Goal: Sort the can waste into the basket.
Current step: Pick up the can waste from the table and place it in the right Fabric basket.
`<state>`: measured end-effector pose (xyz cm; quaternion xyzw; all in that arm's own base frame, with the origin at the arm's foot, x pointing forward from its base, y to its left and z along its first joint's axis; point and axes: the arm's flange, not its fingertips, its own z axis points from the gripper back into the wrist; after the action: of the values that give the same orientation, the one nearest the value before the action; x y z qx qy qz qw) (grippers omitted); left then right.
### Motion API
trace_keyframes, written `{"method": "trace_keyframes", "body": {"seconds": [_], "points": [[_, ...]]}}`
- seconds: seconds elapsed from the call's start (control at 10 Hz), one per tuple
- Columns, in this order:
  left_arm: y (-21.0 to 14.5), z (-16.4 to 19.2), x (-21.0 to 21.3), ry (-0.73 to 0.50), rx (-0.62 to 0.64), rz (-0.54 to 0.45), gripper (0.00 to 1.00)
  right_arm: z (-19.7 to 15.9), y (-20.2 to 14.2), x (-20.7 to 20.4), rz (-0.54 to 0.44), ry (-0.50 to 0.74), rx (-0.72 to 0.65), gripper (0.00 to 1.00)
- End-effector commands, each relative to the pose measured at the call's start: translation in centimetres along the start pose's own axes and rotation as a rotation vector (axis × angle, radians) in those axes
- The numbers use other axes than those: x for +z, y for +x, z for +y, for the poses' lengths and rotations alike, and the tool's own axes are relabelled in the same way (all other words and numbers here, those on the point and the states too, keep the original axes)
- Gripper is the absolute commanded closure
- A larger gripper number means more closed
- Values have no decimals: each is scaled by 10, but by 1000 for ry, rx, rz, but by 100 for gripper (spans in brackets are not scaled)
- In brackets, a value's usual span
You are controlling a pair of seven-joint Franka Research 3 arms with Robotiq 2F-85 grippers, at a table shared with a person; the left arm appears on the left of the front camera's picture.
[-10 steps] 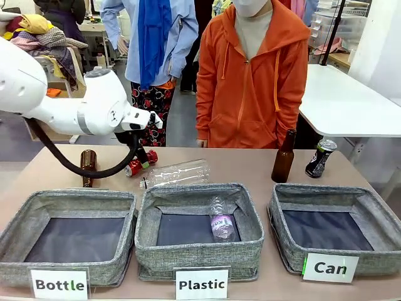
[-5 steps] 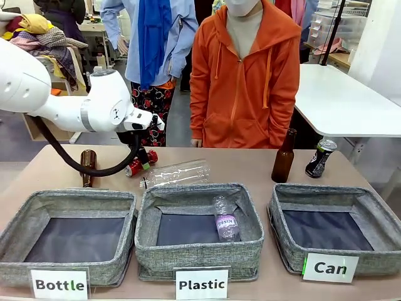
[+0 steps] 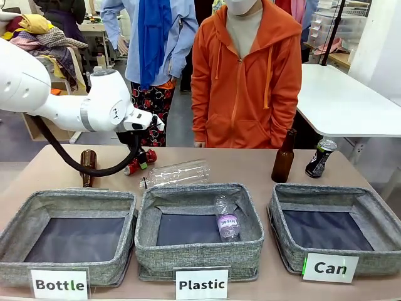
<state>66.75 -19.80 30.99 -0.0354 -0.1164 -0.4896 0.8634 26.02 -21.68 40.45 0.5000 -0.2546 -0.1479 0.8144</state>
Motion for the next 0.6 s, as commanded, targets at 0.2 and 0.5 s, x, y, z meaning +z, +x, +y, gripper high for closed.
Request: {"method": "trace_keyframes", "body": {"seconds": [0.2,0.5], "points": [[2,4,4,24,14,36,100,-1,4,0,-18,21,22,0],[-26,0,64,76,11,-66,100,-1,4,0,-18,21,22,0]]}}
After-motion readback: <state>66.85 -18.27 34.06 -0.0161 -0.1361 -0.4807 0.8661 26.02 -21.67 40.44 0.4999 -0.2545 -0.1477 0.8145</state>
